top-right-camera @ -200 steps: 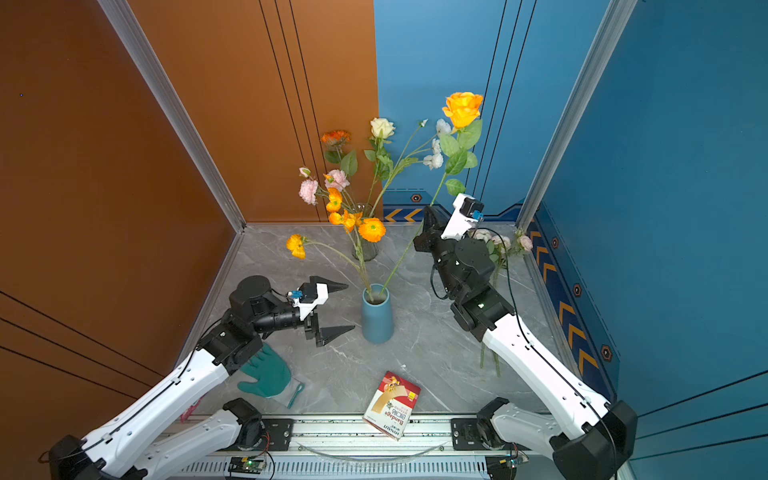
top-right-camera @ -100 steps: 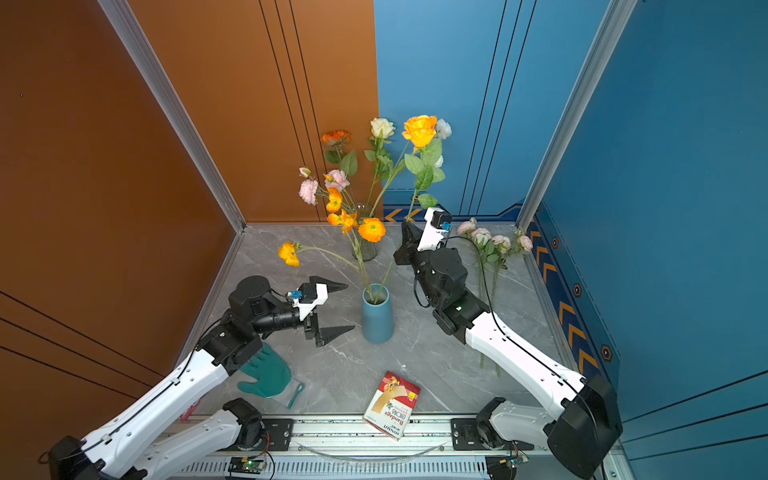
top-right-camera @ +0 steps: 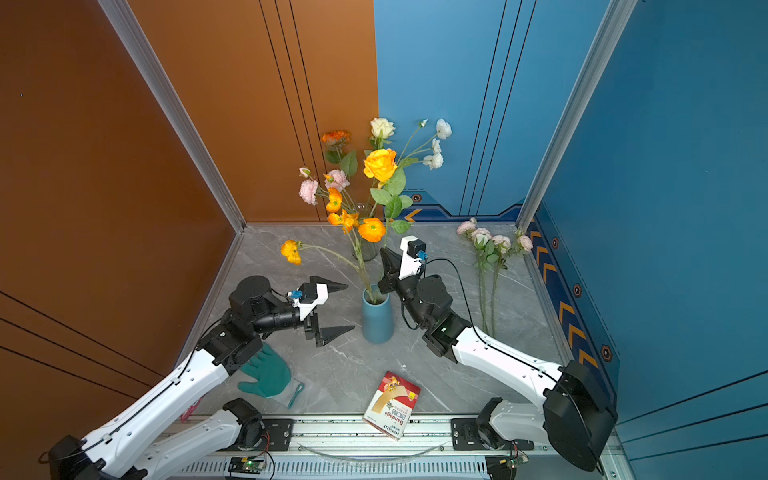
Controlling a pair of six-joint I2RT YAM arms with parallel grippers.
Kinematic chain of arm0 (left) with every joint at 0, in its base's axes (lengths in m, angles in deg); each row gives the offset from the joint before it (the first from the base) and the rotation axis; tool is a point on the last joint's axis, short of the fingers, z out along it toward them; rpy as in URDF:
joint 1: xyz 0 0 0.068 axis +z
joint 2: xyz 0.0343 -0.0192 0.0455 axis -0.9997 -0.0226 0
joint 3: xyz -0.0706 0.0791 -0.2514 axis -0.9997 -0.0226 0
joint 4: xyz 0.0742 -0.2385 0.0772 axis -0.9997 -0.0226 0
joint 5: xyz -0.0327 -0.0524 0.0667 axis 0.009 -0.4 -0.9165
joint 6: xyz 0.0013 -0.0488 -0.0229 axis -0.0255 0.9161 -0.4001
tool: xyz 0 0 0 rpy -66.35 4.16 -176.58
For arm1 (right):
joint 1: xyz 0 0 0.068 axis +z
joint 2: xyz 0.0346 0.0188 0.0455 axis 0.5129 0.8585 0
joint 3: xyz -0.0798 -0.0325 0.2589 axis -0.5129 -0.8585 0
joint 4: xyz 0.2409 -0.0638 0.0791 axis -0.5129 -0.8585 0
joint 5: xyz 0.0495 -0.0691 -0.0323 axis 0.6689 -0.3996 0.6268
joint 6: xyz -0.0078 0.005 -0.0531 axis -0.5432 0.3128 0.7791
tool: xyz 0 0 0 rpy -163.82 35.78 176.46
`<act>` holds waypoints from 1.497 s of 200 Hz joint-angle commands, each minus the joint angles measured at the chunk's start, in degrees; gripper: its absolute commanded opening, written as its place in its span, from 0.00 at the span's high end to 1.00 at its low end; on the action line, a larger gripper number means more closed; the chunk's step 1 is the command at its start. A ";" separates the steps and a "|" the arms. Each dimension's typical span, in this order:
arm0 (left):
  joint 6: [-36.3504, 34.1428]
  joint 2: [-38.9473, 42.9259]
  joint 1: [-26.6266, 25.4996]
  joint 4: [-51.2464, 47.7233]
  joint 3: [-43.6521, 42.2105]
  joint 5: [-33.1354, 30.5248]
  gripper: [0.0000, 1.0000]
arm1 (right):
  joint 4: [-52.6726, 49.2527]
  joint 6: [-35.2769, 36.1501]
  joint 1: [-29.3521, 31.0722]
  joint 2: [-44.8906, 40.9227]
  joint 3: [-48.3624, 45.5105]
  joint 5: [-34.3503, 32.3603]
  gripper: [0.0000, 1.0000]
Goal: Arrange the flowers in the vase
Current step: 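Lower the orange rose stem into the teal vase with the right gripper, then open the right gripper and draw it back from the teal vase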
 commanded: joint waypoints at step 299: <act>-0.12 -1.28 -0.11 0.93 -0.54 1.58 0.02 | -0.16 2.34 6.15 -7.09 -11.30 -2.78 0.61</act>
